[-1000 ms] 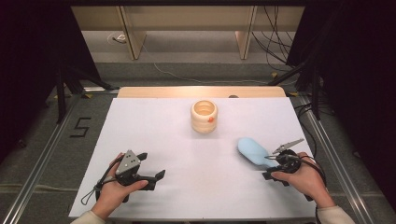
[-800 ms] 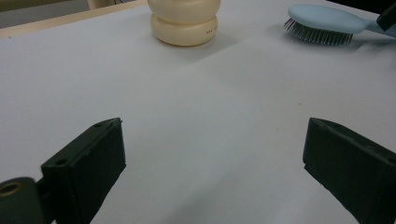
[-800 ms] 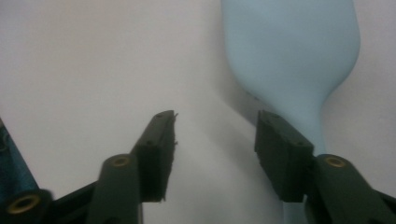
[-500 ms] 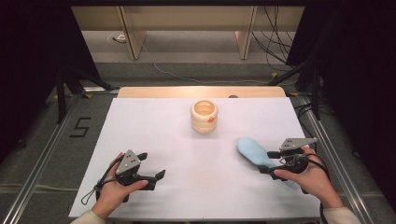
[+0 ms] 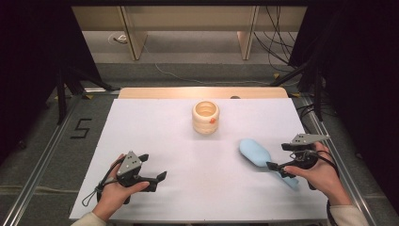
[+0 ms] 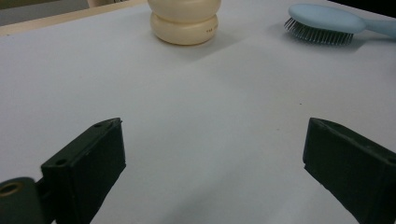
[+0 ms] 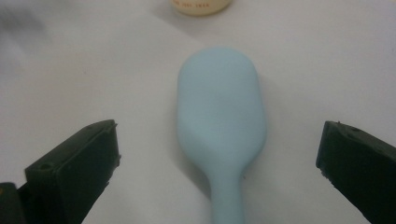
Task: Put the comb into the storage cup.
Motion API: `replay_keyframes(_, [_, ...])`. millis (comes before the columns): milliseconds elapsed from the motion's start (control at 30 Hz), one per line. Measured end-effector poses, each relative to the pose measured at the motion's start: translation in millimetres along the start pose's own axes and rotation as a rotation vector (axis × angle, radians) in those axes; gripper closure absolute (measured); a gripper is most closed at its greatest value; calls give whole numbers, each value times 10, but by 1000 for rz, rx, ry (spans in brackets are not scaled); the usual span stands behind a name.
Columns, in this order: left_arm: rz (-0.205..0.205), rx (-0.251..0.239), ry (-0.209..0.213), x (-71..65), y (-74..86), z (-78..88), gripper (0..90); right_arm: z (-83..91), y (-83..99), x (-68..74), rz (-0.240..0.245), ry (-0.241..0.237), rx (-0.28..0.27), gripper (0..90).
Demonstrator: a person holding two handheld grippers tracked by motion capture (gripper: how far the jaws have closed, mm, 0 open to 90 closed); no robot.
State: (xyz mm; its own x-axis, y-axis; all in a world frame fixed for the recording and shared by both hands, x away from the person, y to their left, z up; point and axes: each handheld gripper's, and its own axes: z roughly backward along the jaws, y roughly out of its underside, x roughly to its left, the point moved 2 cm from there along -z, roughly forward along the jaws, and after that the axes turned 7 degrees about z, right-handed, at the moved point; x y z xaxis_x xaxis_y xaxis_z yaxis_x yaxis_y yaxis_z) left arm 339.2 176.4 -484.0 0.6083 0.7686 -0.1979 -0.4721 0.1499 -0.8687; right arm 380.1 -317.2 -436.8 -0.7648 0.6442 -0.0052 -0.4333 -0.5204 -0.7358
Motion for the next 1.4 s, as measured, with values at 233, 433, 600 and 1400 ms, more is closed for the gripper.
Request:
replay_keyframes(233, [-1,0,0,0,-2,-2,52,-53,24,-52,37,-16,142,3])
replay_keyframes(433, [0,-1,2,1,-2,-2,52,-111,21,-70,62,-51,263,4])
replay_keyframes(600, [0,0,3,-3,-1,-8,52,-184,20,-92,99,-42,372,9])
replay_keyframes(1400, [3,-6,6,-9,-5,-11,55,-587,-39,-65,144,-57,666,203])
